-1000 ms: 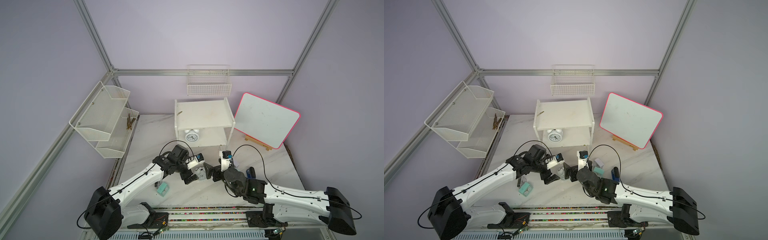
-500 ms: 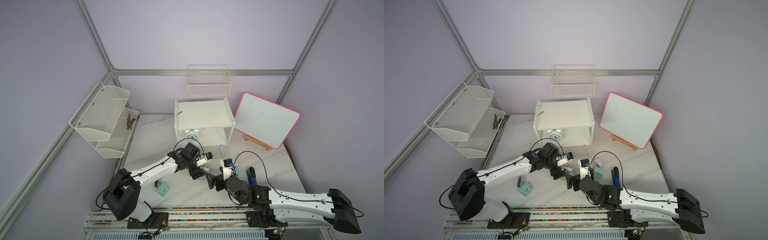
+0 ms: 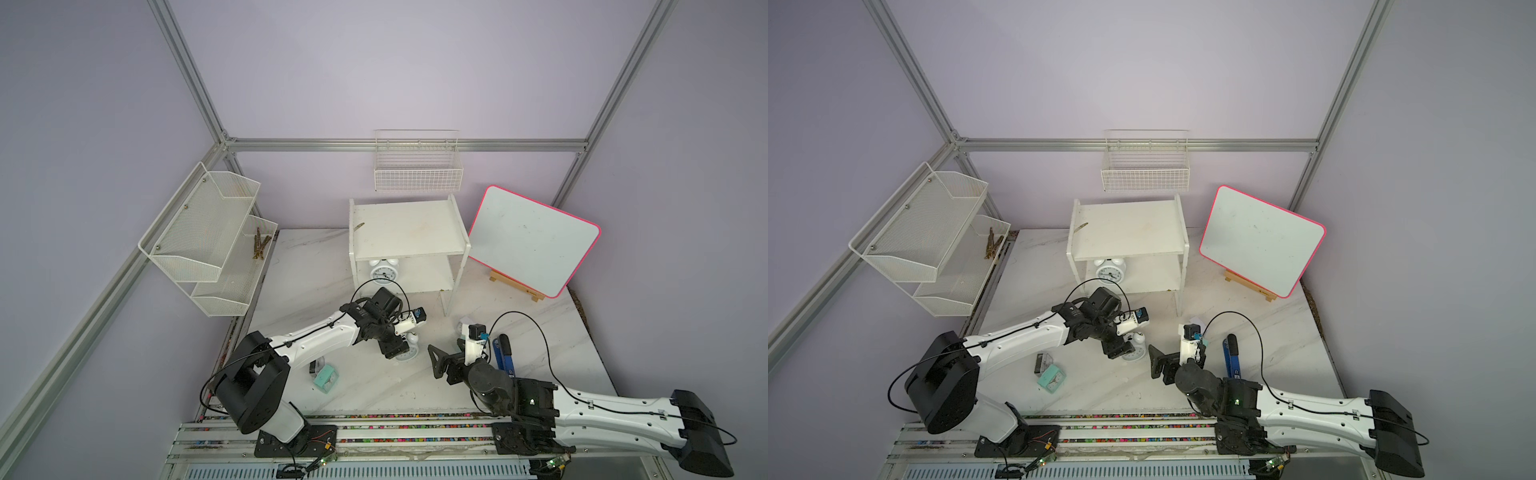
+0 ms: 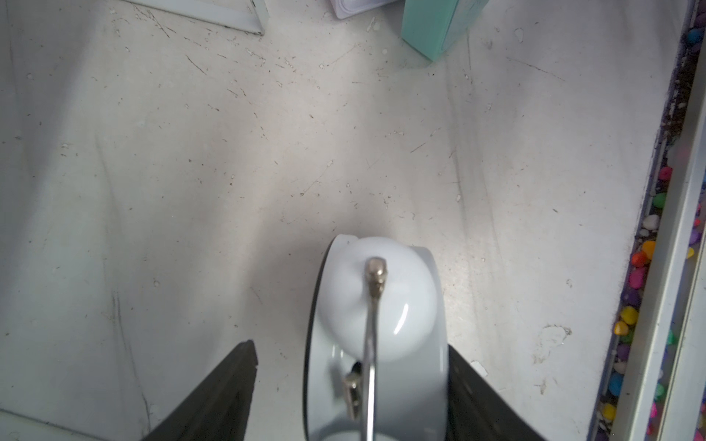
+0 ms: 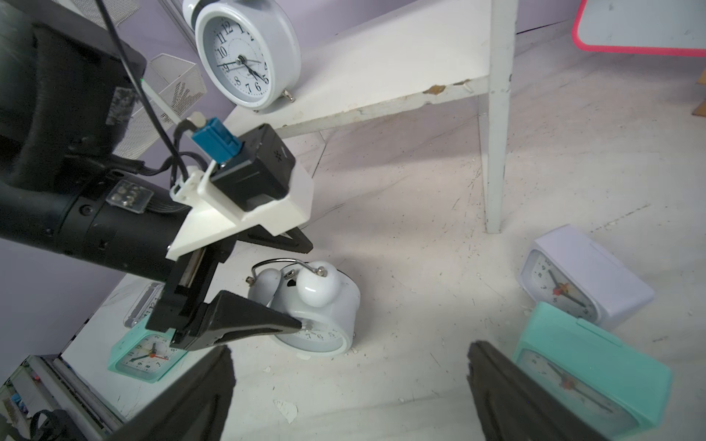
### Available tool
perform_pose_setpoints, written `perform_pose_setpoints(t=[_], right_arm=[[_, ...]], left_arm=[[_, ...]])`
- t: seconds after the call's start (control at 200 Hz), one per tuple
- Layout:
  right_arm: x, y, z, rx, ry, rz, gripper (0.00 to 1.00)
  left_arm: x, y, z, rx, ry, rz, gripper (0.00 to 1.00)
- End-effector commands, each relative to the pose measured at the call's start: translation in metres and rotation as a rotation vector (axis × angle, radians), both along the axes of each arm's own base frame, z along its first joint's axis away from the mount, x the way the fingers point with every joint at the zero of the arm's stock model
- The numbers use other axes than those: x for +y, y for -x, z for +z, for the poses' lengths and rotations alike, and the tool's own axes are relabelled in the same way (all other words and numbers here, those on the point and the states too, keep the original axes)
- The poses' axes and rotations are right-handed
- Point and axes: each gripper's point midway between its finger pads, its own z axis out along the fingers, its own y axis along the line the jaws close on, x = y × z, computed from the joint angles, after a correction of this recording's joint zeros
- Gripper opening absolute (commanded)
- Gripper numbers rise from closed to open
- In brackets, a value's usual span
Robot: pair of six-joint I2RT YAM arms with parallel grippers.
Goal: Place the alarm clocks on the shelf by style
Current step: Pick up the alarm from the center of the board.
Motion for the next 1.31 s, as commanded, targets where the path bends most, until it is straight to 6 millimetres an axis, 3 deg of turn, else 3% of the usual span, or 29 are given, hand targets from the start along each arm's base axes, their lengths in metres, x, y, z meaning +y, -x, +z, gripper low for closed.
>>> perform_pose_setpoints(t=[0.0,0.16,0.38,0.63,0.89,1.3], right_arm=[[-0.009,-0.001,-0.006,0.005,0.001,-0.041,0.99],[-0.005,-0.001,-0.017,0.012,0.029,-0.033,0.99],[0.021,-0.001,-0.021,0.006,0.043,0.044,0.99],[0.049,0.002,-0.021,0.005,0.049,0.137,1.0],[0.079,0.01,-0.02,-0.005,0.041,0.238,0.94],[0.107,0.001,-0.029,-0.022,0.059,0.203,1.0]], left_arm=[[-0.004,0.003,-0.001,0.017,0.011,-0.006,0.71],[-0.002,0.003,0.001,0.017,0.002,-0.003,0.61],[-0.002,0.004,0.018,0.007,0.019,0.001,0.51],[-0.006,0.014,0.041,0.052,0.07,0.005,0.48],[-0.004,0.015,0.059,0.076,0.103,0.042,0.45],[-0.005,0.027,0.068,0.144,0.137,0.062,0.44]])
